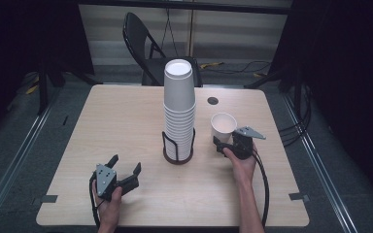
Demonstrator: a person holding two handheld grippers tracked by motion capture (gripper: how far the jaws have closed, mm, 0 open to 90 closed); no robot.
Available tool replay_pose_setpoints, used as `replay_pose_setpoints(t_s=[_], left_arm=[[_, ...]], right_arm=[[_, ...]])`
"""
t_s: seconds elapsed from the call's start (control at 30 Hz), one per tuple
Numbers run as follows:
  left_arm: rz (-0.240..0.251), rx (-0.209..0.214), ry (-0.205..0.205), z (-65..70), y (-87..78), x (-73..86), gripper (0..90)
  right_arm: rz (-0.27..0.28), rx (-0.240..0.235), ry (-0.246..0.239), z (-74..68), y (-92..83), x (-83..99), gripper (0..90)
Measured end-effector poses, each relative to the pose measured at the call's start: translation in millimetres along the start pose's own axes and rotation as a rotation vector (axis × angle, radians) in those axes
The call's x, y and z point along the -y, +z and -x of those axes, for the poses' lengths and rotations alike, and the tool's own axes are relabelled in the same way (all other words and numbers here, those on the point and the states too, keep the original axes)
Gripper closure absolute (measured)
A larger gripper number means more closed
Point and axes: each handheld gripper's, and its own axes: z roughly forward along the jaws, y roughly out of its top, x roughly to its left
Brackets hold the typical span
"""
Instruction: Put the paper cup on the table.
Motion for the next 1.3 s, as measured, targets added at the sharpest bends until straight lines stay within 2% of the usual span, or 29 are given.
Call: replay_pose_setpoints(t_s=[0.3, 0.53, 0.67, 0.83, 1.0, 1.3], left_arm=[[-0.001, -0.014, 0.001, 0.2, -0.1, -0.1, 16.1], [0.001, -0.019, 0.002, 0.5, -0.2, 0.0, 16.1], [-0.006, -0.022, 0.002, 0.7, 0.5, -0.2, 16.1], [-0.007, -0.028, 0.007, 1.2, 0.5, -0.3, 16.2], [-0.003, -0.033, 0.004, 1.3, 0.2, -0.1, 16.2], [-0.009, -0.029, 0.011, 2.2, -0.9, -0.1, 16.0]], right_arm=[[0.062, 0.0, 0.01, -9.2, -21.2, 2.4, 14.4], [0.095, -0.027, 0.009, -22.3, -35.3, 6.6, 16.3], [0.118, -0.044, 0.025, -29.4, -43.8, 9.7, 17.1], [0.12, -0.05, 0.004, -39.1, -51.4, 14.4, 17.4], [0.146, -0.068, 0.013, -48.3, -60.5, 20.6, 18.2], [0.147, -0.078, 0.008, -63.7, -69.9, 35.8, 14.1]])
